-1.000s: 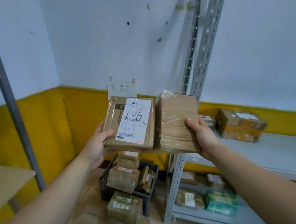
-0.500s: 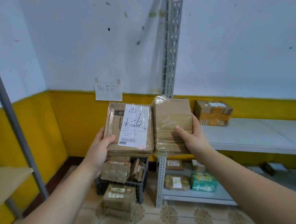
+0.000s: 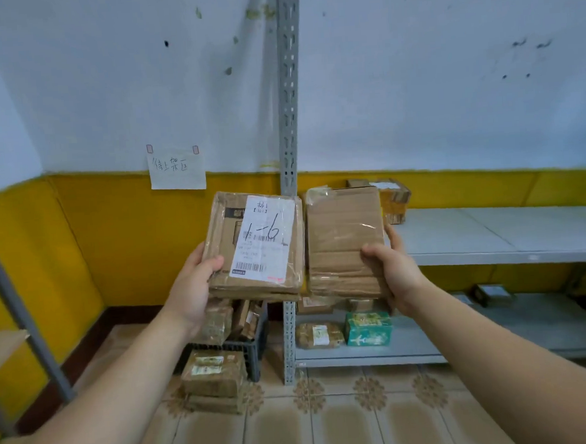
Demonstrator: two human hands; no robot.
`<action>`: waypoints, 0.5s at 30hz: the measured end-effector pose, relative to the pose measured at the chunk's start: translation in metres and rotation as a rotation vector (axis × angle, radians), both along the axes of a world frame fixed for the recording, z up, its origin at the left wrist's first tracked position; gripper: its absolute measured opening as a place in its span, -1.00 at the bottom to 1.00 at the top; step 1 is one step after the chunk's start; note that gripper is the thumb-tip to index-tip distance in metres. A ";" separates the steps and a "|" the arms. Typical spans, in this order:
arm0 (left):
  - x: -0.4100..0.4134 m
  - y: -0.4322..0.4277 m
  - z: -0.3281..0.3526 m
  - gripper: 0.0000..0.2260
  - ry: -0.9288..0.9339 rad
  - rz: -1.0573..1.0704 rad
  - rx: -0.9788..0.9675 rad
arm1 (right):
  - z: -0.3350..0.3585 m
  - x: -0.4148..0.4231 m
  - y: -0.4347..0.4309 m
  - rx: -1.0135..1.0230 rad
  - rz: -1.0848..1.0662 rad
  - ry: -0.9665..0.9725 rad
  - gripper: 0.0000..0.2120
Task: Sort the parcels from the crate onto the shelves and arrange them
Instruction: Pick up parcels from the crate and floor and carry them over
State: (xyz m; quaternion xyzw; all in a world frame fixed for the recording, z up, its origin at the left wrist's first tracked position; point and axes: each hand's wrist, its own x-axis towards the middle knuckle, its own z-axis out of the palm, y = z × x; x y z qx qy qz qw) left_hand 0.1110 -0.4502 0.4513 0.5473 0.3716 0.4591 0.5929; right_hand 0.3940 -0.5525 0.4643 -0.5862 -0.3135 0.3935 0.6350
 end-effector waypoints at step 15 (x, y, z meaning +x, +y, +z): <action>0.168 -0.078 0.024 -0.74 0.071 -0.023 0.106 | 0.029 0.125 -0.080 0.111 0.030 -0.189 -0.53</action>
